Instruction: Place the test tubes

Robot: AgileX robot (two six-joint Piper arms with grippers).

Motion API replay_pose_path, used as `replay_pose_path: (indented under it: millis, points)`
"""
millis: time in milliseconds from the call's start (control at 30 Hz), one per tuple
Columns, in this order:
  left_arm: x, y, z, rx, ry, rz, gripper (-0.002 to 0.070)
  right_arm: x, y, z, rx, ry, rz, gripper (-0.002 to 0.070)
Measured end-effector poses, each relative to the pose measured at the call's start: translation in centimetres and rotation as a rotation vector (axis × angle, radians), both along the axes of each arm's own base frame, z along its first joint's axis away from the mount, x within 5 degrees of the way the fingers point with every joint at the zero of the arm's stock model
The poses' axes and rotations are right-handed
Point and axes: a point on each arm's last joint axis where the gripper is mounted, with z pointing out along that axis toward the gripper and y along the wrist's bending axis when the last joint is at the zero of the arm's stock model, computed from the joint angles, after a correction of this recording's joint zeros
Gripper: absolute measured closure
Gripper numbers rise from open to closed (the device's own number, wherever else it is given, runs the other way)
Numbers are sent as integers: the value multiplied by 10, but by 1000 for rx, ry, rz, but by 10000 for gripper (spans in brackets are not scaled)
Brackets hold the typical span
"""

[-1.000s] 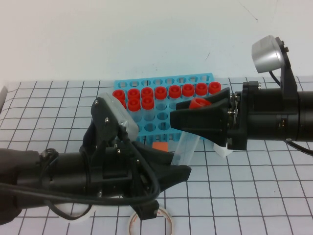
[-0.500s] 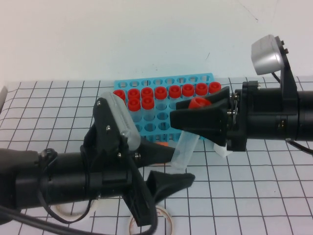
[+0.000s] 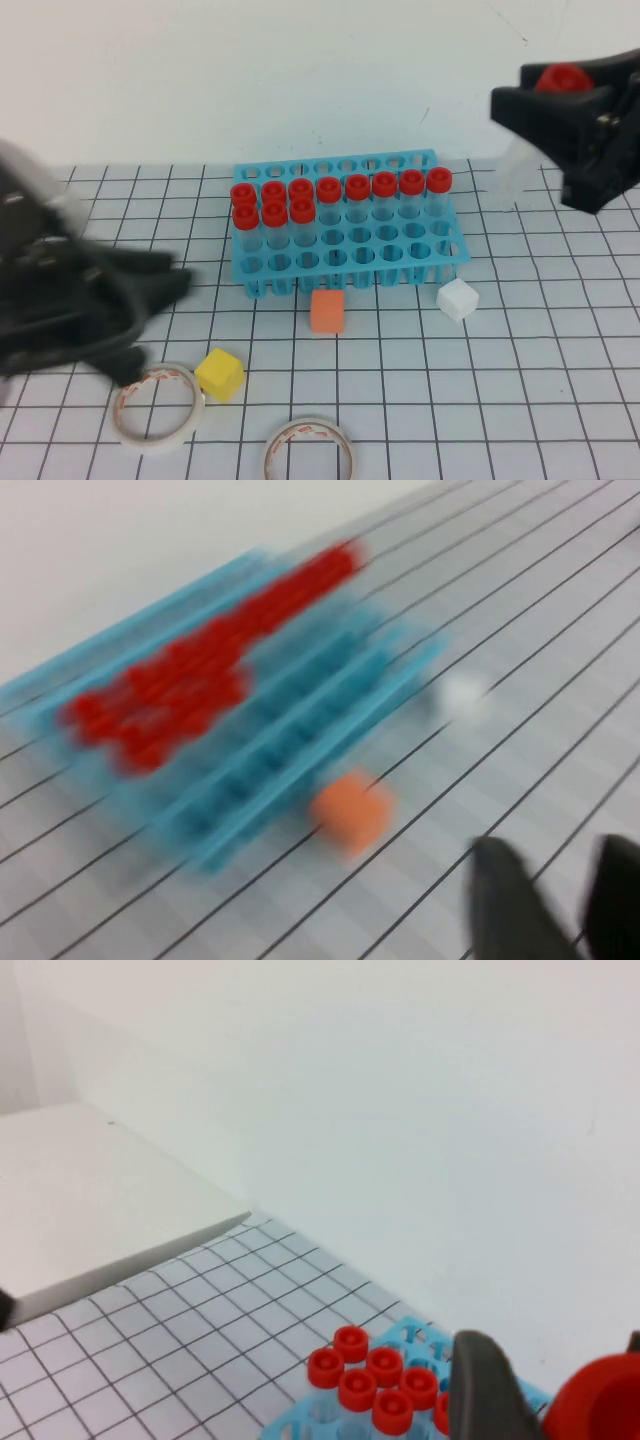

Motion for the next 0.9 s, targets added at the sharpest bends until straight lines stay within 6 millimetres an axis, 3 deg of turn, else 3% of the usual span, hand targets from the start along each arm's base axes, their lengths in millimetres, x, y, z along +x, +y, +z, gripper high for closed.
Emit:
replay_pose_path:
  millis: [67, 133, 400, 567, 733, 900]
  points:
    - [-12, 17, 6, 74, -8, 59, 578, -4, -2, 4, -14, -25, -2, 416]
    - [-32, 31, 12, 117, -38, 150, 648, -5, -2, 5, -22, -33, -2, 416]
    - [-87, 36, 7, 139, -210, 311, 673, -4, -1, 2, -30, -24, 12, 416]
    - [-116, 37, -28, 83, -217, 405, 675, -5, 2, 0, -26, -15, 53, 416]
    - [-126, 39, -56, 48, -190, 461, 675, -5, 2, 0, -23, -12, 55, 416]
    - [-128, 38, -63, 22, -179, 470, 675, -5, 2, 0, -5, 7, 52, 416]
